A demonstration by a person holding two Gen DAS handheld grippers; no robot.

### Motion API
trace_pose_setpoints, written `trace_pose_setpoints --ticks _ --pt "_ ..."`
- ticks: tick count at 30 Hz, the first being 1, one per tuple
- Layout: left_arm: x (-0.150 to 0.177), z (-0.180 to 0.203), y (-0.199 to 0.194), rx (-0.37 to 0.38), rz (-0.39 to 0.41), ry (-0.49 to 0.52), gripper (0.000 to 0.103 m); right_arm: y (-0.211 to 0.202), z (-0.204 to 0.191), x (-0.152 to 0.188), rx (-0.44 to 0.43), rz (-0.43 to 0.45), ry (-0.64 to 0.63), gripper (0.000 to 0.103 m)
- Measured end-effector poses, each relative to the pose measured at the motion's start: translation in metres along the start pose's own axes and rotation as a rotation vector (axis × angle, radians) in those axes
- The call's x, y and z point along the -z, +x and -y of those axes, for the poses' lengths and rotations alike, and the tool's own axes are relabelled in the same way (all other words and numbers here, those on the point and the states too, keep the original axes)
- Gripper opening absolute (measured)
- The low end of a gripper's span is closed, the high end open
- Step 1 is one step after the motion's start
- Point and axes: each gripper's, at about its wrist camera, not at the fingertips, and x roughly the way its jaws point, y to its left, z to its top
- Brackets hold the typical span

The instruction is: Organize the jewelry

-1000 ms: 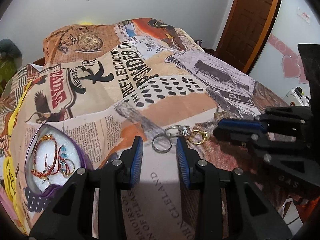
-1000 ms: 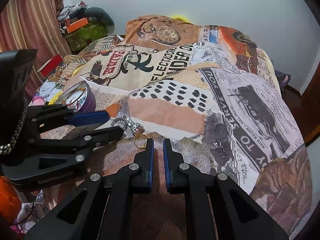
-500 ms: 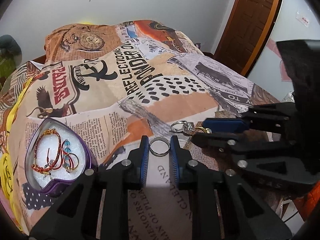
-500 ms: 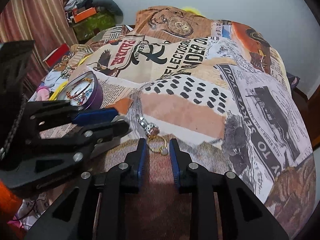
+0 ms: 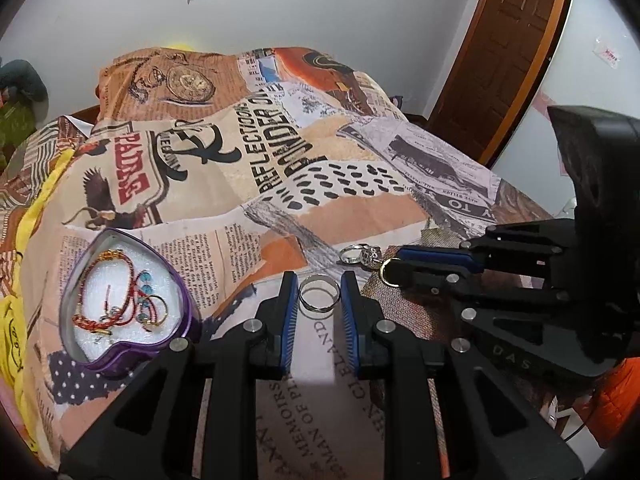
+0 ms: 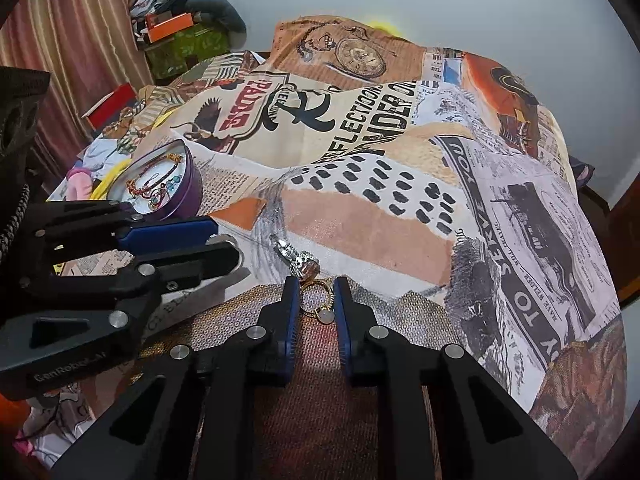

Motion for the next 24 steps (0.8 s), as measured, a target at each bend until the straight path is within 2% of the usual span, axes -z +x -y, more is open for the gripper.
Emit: trace_pose_setpoints --ticks 13,24 --pt "-0.004 -0.016 -0.043 -0.038 0.095 -0.036 0.02 -0.025 -0.013 -0.011 -0.004 0.068 0.006 0.008" --pt "0.001 -0.049 -0.078 -0.116 0.158 -0.077 0.02 -0.033 -0.045 -0.041 -0.075 0.147 -0.008 0.008"
